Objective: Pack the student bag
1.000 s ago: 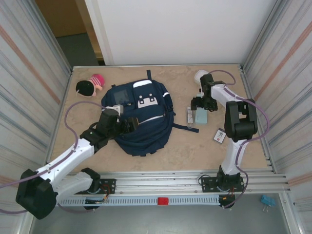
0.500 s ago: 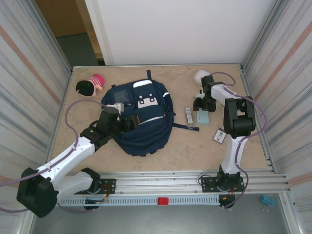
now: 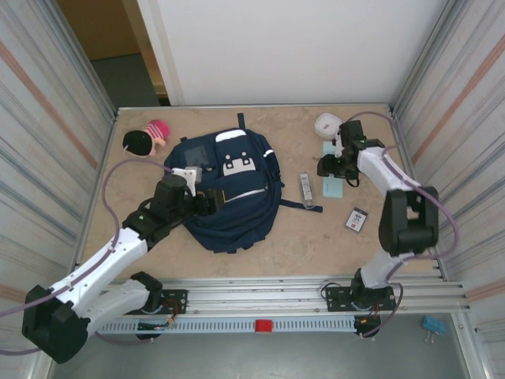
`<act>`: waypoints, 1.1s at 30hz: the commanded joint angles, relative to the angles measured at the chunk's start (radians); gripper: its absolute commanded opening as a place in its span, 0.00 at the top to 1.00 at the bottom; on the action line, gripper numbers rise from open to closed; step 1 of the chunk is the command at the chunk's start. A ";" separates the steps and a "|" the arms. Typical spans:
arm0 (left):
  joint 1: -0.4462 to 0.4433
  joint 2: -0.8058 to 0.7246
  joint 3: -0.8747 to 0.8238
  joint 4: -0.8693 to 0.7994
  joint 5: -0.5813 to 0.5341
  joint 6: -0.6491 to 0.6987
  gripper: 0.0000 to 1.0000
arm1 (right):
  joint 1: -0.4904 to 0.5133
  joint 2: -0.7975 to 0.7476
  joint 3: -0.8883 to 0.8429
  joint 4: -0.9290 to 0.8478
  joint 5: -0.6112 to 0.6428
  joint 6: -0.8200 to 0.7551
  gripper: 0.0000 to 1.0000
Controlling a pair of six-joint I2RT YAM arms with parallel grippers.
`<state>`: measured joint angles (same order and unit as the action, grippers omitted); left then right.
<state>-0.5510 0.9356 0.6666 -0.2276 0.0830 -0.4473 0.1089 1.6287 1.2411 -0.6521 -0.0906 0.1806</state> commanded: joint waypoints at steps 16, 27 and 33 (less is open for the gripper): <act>-0.070 0.298 0.091 -0.027 0.044 0.812 0.22 | 0.001 -0.784 -0.404 0.105 -0.318 0.049 0.38; -0.070 0.430 0.102 0.096 -0.218 0.779 0.28 | 0.004 -0.724 -0.402 0.150 -0.360 0.001 0.39; -0.070 0.349 0.108 0.084 -0.153 0.737 0.79 | 0.005 -0.727 -0.409 0.211 -0.347 -0.031 0.39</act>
<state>-0.6304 1.3472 0.7464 -0.1734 -0.0429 0.3134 0.1116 0.9112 0.8391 -0.5190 -0.4202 0.1898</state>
